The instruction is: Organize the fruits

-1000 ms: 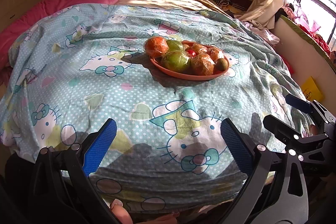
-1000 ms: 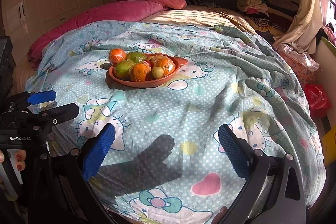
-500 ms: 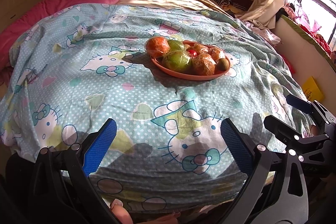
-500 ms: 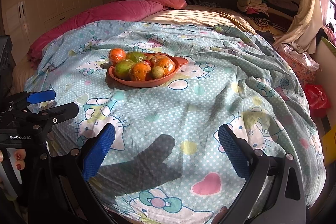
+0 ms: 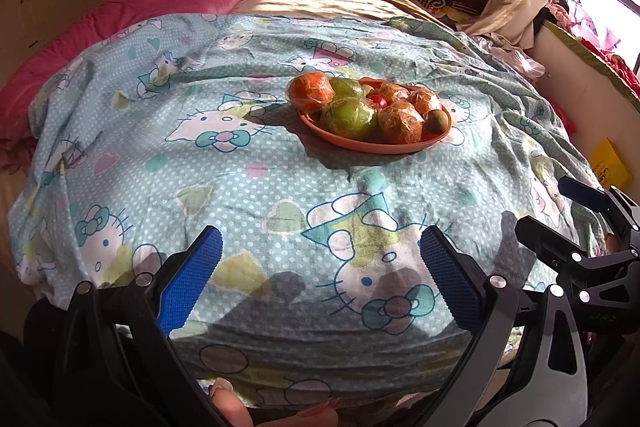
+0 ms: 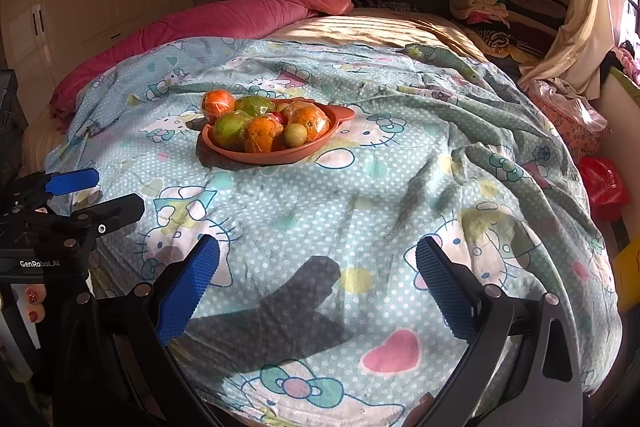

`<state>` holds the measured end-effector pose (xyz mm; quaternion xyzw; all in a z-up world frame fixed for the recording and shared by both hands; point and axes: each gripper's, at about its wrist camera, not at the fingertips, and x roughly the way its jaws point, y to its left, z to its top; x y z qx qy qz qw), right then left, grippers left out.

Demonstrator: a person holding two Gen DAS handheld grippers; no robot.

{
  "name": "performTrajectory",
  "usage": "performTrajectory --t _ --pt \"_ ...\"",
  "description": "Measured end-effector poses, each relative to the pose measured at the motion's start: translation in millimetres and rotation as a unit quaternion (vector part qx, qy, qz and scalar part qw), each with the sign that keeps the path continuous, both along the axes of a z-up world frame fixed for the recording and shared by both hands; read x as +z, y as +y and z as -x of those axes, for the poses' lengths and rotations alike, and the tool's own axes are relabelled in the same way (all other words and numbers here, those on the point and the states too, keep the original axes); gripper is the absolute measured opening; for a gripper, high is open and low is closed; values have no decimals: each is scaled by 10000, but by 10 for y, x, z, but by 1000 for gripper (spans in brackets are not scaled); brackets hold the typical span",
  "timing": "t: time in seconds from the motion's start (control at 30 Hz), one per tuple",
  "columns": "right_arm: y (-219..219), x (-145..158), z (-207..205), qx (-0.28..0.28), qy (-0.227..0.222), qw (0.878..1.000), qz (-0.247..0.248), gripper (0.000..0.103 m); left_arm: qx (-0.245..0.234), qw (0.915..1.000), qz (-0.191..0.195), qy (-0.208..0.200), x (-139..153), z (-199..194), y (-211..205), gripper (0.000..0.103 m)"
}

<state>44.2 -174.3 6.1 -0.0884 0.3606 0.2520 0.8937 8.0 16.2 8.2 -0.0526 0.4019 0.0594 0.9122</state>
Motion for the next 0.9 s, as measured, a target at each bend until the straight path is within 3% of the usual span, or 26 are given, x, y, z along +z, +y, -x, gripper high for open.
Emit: performTrajectory --t 0.27,0.6,0.73,0.8,0.9 --pt "-6 -32 -57 -77 32 10000 7 98 1 10000 -36 5 -10 -13 -1 93" --pt "-33 -114 -200 -209 103 9997 -64 98 298 9991 -27 -298 67 -64 132 93" --pt "-93 -174 -425 -401 126 9991 -53 98 566 9981 -25 -254 77 -275 421 93" --pt "-183 -174 -617 -596 106 9981 -72 98 762 9968 211 -80 24 -456 707 93" --pt "-366 -159 -1027 -1064 89 9943 27 98 1190 9927 167 -23 -38 -783 1127 93"
